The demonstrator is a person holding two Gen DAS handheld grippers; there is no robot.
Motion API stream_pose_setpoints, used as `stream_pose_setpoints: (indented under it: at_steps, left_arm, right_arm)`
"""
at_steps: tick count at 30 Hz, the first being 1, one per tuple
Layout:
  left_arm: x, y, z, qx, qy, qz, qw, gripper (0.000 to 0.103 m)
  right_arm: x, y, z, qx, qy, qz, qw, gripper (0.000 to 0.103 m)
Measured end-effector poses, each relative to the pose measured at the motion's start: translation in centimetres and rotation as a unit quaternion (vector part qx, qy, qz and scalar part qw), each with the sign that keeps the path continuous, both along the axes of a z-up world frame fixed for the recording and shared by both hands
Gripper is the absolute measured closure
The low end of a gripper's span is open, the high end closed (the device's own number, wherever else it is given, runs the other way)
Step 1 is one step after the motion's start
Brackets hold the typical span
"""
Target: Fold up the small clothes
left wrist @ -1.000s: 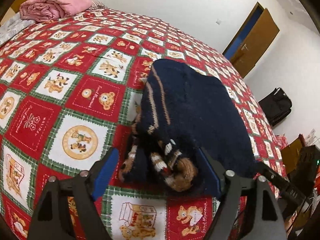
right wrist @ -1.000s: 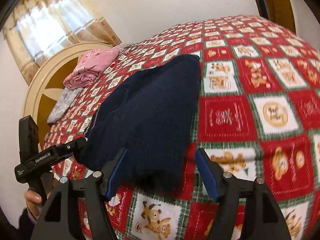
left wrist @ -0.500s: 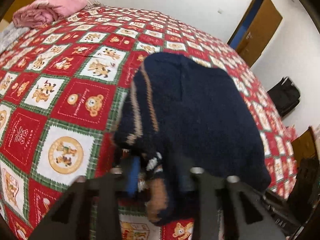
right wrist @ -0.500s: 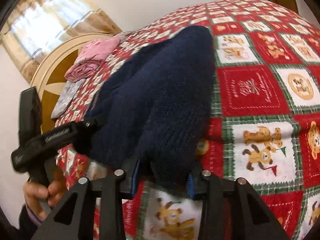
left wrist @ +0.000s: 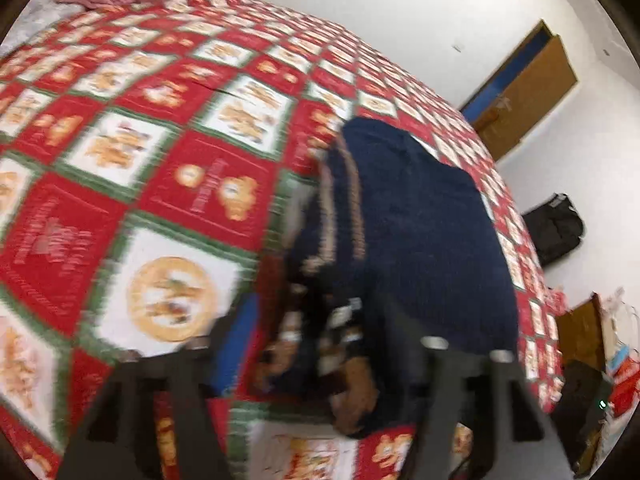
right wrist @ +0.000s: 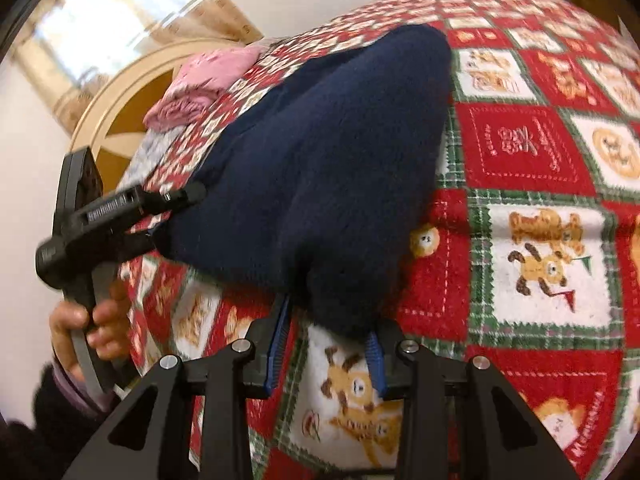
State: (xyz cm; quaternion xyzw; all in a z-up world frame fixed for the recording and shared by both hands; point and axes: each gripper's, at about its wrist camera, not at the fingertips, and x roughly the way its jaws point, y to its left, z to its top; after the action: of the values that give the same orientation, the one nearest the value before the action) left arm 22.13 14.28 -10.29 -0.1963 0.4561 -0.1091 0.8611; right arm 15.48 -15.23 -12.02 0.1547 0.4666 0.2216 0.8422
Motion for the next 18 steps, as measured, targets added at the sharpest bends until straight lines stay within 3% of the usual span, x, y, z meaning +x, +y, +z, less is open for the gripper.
stream_pose_setpoints:
  at_steps: [7,14,18]
  left_arm:
    - [-0.7,-1.9,4.0,0.108,-0.059,-0.014,0.9923,0.031]
    - [1.8,-2.7,6.5,0.108,-0.082,-0.023,0.9905,0.013]
    - [3.8,-4.3,6.0,0.093,-0.056,-0.031,0.9936,0.013]
  right_arm:
    - [-1.9,-2.9,3.6,0.029,-0.054,-0.031,0.998,0.067]
    - [-1.5,-5.0,7.0,0.028,-0.090,-0.043,0.995,0.067]
    - [-0.9,-4.6,7.6,-0.003,-0.110,-0.060,0.992,0.067]
